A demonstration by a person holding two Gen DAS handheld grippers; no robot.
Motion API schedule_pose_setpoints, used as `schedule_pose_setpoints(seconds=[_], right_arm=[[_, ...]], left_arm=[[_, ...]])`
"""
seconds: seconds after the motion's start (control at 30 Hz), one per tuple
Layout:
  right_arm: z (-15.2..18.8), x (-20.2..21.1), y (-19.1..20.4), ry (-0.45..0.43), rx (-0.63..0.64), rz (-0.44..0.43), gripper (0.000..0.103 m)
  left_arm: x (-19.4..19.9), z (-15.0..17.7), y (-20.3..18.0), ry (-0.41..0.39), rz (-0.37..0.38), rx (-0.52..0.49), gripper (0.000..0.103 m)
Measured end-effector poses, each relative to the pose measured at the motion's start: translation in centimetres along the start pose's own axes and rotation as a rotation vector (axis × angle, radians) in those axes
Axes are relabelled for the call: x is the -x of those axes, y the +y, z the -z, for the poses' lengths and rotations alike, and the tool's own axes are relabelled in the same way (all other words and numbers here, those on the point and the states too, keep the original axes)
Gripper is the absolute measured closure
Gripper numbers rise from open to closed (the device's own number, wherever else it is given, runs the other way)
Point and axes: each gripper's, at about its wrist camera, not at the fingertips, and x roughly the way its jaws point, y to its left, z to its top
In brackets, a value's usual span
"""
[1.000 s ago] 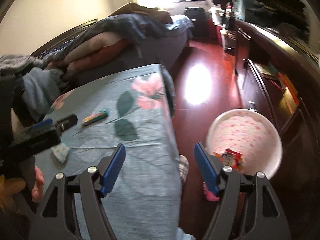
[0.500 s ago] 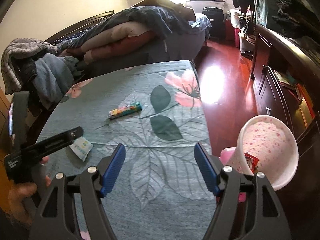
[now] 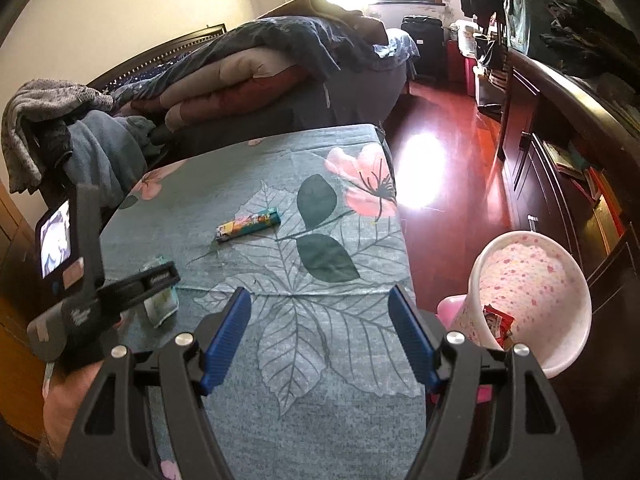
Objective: Collect trash
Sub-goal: 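Grasp the wet-wipe pack with the left tool while the right tool grasps the candy tube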
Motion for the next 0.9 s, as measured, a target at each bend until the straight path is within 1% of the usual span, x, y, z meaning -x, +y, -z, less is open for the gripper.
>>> schedule_pose_setpoints(seconds=[0.07, 0.1, 0.2, 0.3, 0.33, 0.43, 0.47, 0.57, 0.63, 0.77, 0.9], right_arm=[[-0.4, -0.7, 0.5, 0.007, 0.004, -0.013, 0.031], [-0.7, -1.2, 0.8, 0.011, 0.004, -0.023, 0.031], [-1.6, -3.0, 2.0, 0.026, 0.008, -0.064, 0.031], [-2.6, -5.5, 3.6, 0.046, 0.025, -0.084, 0.031], [-2.9, -6.4, 4.2, 0.051, 0.036, -0.083, 0.031], [-4.0, -9.2, 6.2, 0.073, 0.089, -0.066, 0.021], [-4.3, -10.1, 6.8, 0.077, 0.104, -0.069, 0.019], [-5.1, -12.5, 8.1, 0.098, 0.149, -0.054, 0.018], [-5.4, -13.9, 8.6, 0.12, 0.166, -0.045, 0.016], [-5.7, -16.1, 9.4, 0.155, 0.187, -0.036, 0.016], [-5.8, -17.1, 10.2, 0.154, 0.217, 0.002, 0.016]], left_arm=[[0.1, -0.1, 0.9, 0.007, 0.03, 0.007, 0.057], [0.3, -0.2, 1.8, 0.013, 0.057, 0.022, 0.057], [0.6, -0.7, 3.6, 0.005, 0.08, 0.036, 0.057], [1.1, -1.2, 5.4, -0.02, 0.092, 0.048, 0.057], [1.3, -1.4, 5.8, -0.033, 0.088, 0.048, 0.057], [2.0, -2.0, 6.7, -0.074, 0.082, 0.047, 0.056], [2.3, -2.2, 7.1, -0.092, 0.072, 0.042, 0.056], [2.5, -2.9, 7.5, -0.12, 0.062, 0.028, 0.056], [2.6, -3.1, 7.8, -0.132, 0.07, 0.021, 0.056], [2.3, -3.6, 7.6, -0.13, 0.092, 0.001, 0.056], [1.7, -4.1, 7.7, -0.122, 0.108, -0.009, 0.056]])
